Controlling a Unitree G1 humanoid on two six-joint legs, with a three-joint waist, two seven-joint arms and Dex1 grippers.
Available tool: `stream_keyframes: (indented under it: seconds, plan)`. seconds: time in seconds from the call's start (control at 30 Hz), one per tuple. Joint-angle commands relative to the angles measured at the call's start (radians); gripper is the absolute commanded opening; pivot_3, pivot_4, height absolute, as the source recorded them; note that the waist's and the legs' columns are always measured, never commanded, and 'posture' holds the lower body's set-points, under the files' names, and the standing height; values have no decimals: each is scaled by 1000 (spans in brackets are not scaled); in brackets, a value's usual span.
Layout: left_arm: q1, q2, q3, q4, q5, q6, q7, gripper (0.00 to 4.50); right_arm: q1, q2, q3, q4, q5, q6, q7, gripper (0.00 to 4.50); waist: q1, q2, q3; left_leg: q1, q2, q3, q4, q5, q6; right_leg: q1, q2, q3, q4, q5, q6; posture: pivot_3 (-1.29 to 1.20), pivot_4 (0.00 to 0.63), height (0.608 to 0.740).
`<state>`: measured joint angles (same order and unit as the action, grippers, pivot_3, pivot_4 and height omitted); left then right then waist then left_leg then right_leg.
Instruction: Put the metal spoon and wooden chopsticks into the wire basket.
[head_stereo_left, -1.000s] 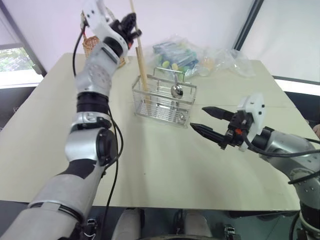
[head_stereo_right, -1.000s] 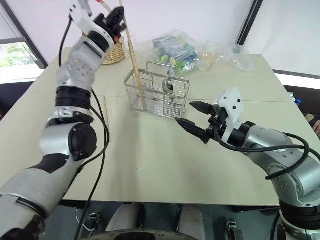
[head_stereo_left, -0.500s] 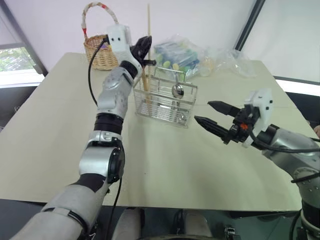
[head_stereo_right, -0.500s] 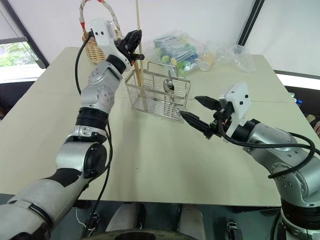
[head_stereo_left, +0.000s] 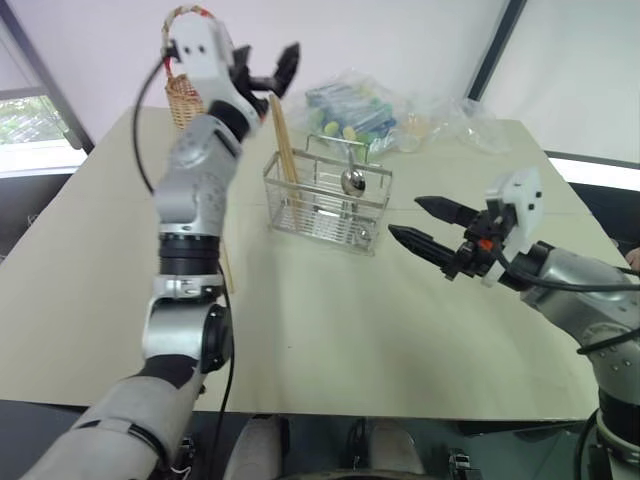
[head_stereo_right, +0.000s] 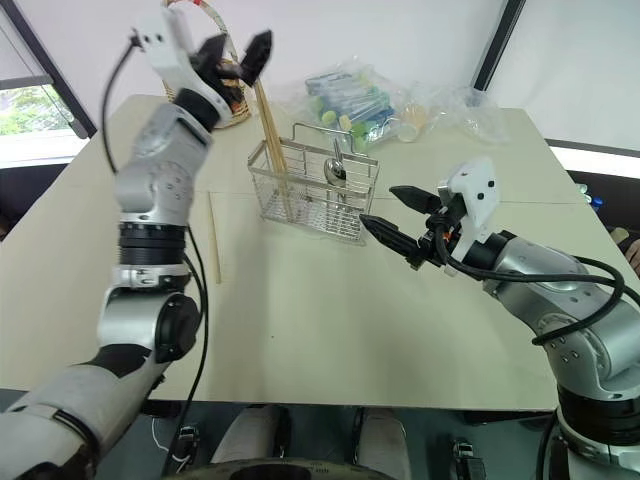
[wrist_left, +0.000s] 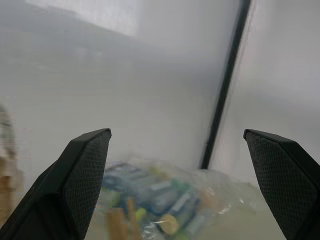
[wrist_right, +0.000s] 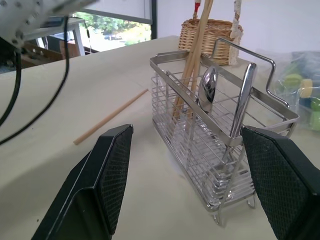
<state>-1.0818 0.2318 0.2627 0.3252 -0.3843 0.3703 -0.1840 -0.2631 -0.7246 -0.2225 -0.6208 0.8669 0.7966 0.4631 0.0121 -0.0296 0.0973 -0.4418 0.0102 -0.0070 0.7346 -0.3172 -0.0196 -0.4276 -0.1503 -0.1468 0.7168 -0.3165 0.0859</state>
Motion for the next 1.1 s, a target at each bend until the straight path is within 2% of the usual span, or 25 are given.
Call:
stream_keyframes:
  seconds: [0.03, 0.17, 0.27, 0.33, 0.53, 0.63, 0.9, 1.1]
  plan:
    - [-104, 78, 111, 57, -8, 59, 151, 4454, -32, 12, 8, 2, -15, -31, 12, 3543, 0, 0, 0, 0, 0, 0, 0, 0, 0, 0, 0, 0, 0, 0, 0, 0, 150, 628]
    - [-154, 155, 123, 212, 60, 198, 305, 4454, -45, 23, 38, 12, -31, -41, 29, 3543, 3, 0, -1, 1, 0, 0, -1, 0, 0, 1, 0, -1, 0, 0, 0, 0, 150, 628]
    - [-135, 181, 85, 302, 78, 419, 322, 4454, -53, 24, 59, 16, -48, -50, 47, 3543, 6, -1, 0, 0, -2, -1, 0, 0, 0, 1, 0, -1, 2, 0, 1, 0, 150, 628]
    - [-108, 185, 46, 320, 100, 514, 306, 4454, -58, 23, 70, 19, -62, -56, 59, 3543, 3, -1, 0, 0, -4, -1, 0, 0, 0, 1, 0, -1, 1, 1, 2, 0, 150, 628]
    - [-45, 150, 22, 333, 132, 648, 334, 4454, -67, 26, 69, 18, -56, -46, 68, 3543, 0, -3, 1, -2, -2, 0, 0, 0, -1, -1, -1, 0, 1, 1, 2, 0, 150, 628]
    - [-28, 121, 57, 342, 126, 678, 369, 4454, -56, 20, 69, 1, -50, -36, 68, 3543, 1, -3, 1, -1, 0, 0, -1, 4, -7, -1, -1, 0, 1, 1, 2, 0, 150, 628]
    - [49, 14, 97, 373, 127, 698, 430, 4454, -50, 24, 49, -53, -9, -8, 40, 3543, 3, -3, 1, 0, 0, 0, -1, 3, -6, 0, -2, 0, 1, 1, 2, 0, 150, 628]
    - [83, -23, 127, 377, 130, 691, 475, 4454, -32, 18, 33, -58, -6, -10, 27, 3543, 3, 0, -1, 0, 0, 1, 0, 3, -6, 1, -3, 0, 1, 1, 2, 0, 150, 628]
